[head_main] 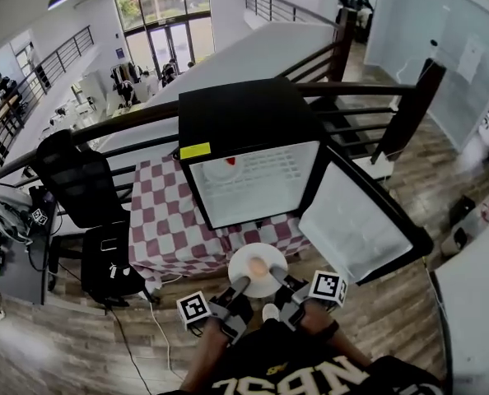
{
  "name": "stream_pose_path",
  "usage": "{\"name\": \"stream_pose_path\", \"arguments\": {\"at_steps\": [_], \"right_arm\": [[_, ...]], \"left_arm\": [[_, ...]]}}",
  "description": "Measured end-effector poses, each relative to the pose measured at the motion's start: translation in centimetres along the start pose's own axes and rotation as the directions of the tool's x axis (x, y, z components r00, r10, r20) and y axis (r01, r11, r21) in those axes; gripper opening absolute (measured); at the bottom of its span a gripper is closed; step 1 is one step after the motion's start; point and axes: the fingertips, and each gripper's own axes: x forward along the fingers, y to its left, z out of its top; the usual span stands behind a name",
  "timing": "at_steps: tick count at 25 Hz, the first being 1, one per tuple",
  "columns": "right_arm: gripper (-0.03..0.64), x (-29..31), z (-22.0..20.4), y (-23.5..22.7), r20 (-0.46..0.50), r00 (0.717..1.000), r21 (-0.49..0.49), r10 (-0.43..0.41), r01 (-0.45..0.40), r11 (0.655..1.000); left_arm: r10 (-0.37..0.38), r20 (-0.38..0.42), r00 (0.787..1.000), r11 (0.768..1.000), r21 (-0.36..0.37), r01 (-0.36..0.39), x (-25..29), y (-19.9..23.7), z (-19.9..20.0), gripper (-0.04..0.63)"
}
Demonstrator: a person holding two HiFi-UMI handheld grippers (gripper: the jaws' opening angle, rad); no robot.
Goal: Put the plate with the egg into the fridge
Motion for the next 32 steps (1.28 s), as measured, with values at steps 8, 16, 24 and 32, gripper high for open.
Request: {"name": "stream_pose_path", "arguments": {"at_steps": [8, 16, 24, 32], "right_arm": [[0.040, 0.1, 5.9, -1.1, 0.043, 0.999, 0.000, -0.014, 0.014, 1.000], [0.040, 1.2, 9.0, -0.6, -0.015, 0.999, 0.046, 0.048, -0.047, 0.998], [0.040, 4.0, 9.4, -1.1, -0.047, 0.998, 0.032, 0.048, -0.047, 0.998], [0.040, 6.3, 13.0, -1.0, 0.033, 0.999, 0.003, 0.036, -0.036, 0.999]], "left_arm": [[0.054, -0.029, 0.998, 0.997, 0.048, -0.053, 6.4, 0.2, 0.5, 0.038], [0.011, 0.019, 1.000, 0.999, 0.044, -0.012, 9.5, 0.0, 1.6, 0.038], [0.018, 0.064, 0.998, 1.000, 0.024, -0.020, 9.6, 1.0, 4.2, 0.040], [0.027, 0.004, 1.000, 0.998, 0.049, -0.027, 13.3, 0.7, 7.2, 0.040]]}}
